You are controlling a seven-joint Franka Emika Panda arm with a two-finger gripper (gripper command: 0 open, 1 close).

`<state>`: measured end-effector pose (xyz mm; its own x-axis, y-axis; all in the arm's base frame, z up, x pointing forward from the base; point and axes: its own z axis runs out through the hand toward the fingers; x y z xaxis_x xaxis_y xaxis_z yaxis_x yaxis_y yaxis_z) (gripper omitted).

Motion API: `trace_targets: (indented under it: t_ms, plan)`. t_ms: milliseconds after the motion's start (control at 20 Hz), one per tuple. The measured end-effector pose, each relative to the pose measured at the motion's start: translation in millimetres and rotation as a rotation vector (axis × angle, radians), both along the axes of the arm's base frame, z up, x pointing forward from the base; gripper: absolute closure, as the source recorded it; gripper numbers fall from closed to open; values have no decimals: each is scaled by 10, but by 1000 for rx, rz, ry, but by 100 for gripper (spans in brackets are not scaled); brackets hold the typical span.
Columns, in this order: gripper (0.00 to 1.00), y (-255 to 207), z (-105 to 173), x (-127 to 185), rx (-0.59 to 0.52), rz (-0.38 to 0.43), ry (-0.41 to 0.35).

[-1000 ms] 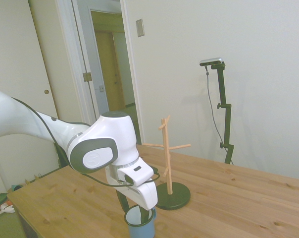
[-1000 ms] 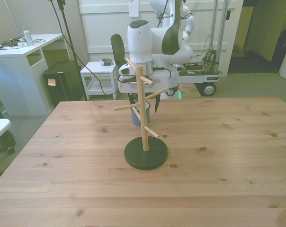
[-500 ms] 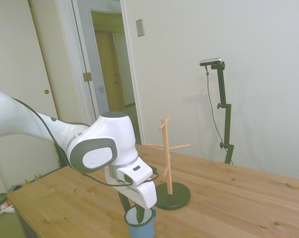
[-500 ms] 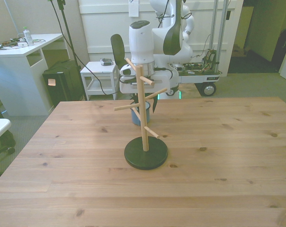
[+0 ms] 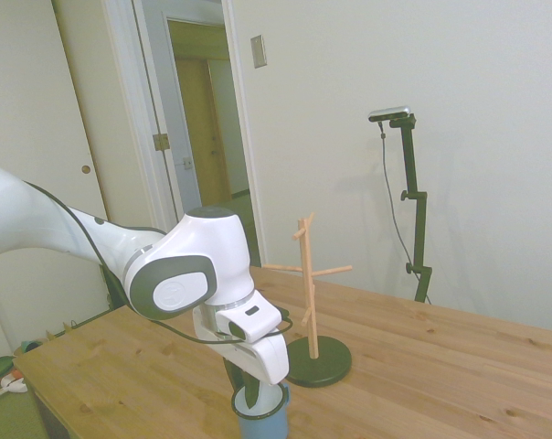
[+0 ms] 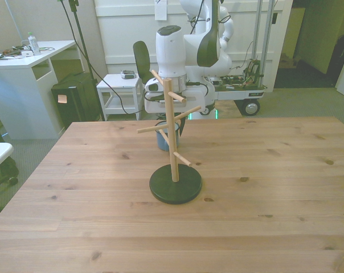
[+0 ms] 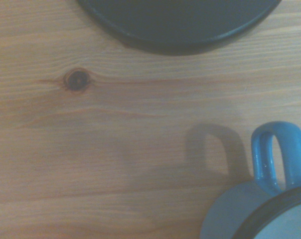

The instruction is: Hang the mug

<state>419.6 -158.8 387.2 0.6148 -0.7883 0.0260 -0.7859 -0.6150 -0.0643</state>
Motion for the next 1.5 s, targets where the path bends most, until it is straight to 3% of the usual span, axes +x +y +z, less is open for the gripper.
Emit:
trace_targets:
  t_ms: [400, 600, 1200, 1500]
  plan:
    - [100, 46, -3, 18, -11, 26, 4]
    - [100, 121, 17, 48, -46, 80, 16]
    - [100, 917, 1017, 387, -128, 282, -34]
    - [100, 1281, 1266, 649, -139, 341, -39]
